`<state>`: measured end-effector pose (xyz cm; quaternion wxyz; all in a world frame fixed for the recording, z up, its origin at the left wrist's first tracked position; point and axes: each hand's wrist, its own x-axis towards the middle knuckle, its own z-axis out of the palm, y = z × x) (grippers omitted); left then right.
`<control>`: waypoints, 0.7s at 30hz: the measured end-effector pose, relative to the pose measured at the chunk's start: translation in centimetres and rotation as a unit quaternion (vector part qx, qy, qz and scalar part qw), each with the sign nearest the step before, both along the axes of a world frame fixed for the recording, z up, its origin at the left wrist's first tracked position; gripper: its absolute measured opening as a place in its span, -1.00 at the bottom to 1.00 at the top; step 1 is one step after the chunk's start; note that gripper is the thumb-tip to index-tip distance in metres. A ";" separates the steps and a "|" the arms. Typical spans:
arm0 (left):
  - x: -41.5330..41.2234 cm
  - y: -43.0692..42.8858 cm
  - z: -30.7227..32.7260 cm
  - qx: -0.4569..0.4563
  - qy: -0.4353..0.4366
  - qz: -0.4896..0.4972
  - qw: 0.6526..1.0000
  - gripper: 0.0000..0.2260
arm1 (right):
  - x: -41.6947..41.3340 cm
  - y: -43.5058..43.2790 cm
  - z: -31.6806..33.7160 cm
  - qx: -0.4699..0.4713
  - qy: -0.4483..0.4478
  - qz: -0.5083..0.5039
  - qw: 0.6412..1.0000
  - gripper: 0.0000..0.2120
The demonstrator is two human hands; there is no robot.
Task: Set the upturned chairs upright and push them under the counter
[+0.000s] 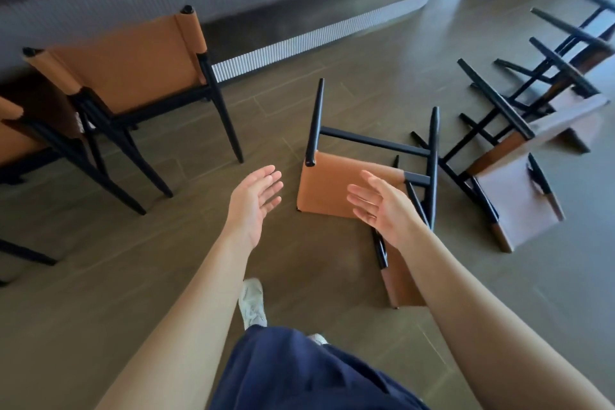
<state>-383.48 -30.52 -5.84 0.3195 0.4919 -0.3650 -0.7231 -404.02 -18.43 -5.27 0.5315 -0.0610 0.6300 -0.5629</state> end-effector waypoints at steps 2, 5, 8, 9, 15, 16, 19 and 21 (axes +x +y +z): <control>-0.4 3.0 0.2 -0.004 -0.002 -0.006 1.000 -0.78 | -0.2 3.1 -0.3 0.006 -0.004 -0.004 1.000 -0.77; -0.6 6.5 0.5 -0.022 -0.007 -0.027 0.999 -0.79 | 0.1 6.8 -0.5 0.004 -0.017 -0.020 1.000 -0.78; -0.7 8.9 0.7 -0.027 -0.011 -0.053 0.998 -0.80 | 0.9 9.8 -0.6 -0.003 -0.023 -0.042 0.999 -0.77; -0.7 9.6 0.6 -0.030 -0.013 -0.063 0.998 -0.80 | 1.2 10.7 -0.5 -0.005 -0.022 -0.050 0.998 -0.78; 0.2 13.8 -0.3 -0.027 -0.016 -0.111 0.993 -0.80 | 3.8 16.0 -0.7 -0.002 -0.028 -0.099 0.995 -0.77; 0.3 14.5 -0.5 -0.022 -0.018 -0.117 0.993 -0.80 | 4.3 17.0 -0.8 0.004 -0.029 -0.106 0.994 -0.76; 0.6 17.0 -0.8 -0.010 -0.019 -0.130 0.991 -0.80 | 5.4 20.2 -1.0 0.020 -0.034 -0.120 0.992 -0.76; 0.5 18.7 -1.0 -0.003 -0.017 -0.132 0.991 -0.80 | 5.4 22.3 -1.1 0.026 -0.040 -0.135 0.990 -0.76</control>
